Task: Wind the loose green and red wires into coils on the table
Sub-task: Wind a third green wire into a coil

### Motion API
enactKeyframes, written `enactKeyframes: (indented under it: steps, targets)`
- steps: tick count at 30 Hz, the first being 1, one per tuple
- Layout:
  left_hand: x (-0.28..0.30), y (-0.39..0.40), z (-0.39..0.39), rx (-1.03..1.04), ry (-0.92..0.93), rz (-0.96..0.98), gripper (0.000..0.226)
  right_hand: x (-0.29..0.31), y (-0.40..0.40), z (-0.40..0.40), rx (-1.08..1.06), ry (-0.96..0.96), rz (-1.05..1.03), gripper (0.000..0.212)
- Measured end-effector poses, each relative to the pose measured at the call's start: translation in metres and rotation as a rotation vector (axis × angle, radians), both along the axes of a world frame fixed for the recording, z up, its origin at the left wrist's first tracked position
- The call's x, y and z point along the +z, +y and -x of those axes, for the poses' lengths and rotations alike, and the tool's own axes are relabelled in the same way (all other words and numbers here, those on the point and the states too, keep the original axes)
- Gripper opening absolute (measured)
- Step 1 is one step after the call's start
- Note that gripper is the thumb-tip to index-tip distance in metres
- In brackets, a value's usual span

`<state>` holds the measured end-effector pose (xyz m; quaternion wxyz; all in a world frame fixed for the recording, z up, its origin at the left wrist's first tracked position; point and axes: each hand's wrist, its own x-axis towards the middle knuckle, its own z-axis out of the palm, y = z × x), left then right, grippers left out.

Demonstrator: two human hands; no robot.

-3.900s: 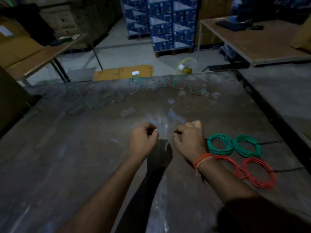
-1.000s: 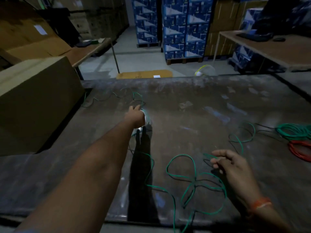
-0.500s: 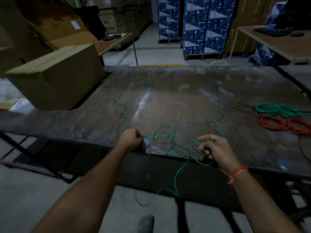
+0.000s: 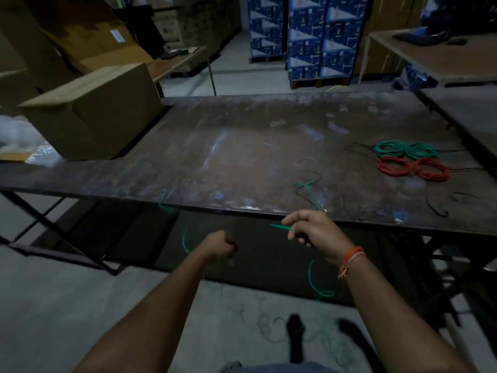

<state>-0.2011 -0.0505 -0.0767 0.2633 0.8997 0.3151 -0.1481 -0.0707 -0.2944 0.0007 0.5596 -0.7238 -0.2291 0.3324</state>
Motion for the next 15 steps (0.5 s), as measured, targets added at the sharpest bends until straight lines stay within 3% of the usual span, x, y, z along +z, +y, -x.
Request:
enactKeyframes:
  steps: [3,7,10,13,15]
  targets:
    - [0.026,0.004,-0.019,0.079,-0.253,-0.011,0.016,0.002,-0.002,0.005,0.102,-0.040,0.012,0.026]
    - [0.046,-0.009,-0.041,-0.026,-0.404,0.197,0.008,0.001,-0.007,0.012,0.228,-0.102,0.030,0.024]
    - [0.057,-0.026,-0.051,-0.289,-0.491,0.325,0.048,0.005,-0.011,0.018,0.167,-0.069,-0.165,0.026]
    - [0.065,-0.041,-0.059,-0.595,-0.519,0.119,0.079,0.017,-0.015,0.012,0.057,-0.024,-0.349,0.027]
    - [0.063,-0.047,-0.068,-0.554,-0.571,0.043,0.081,0.024,-0.018,0.005,0.035,-0.056,-0.376,0.024]
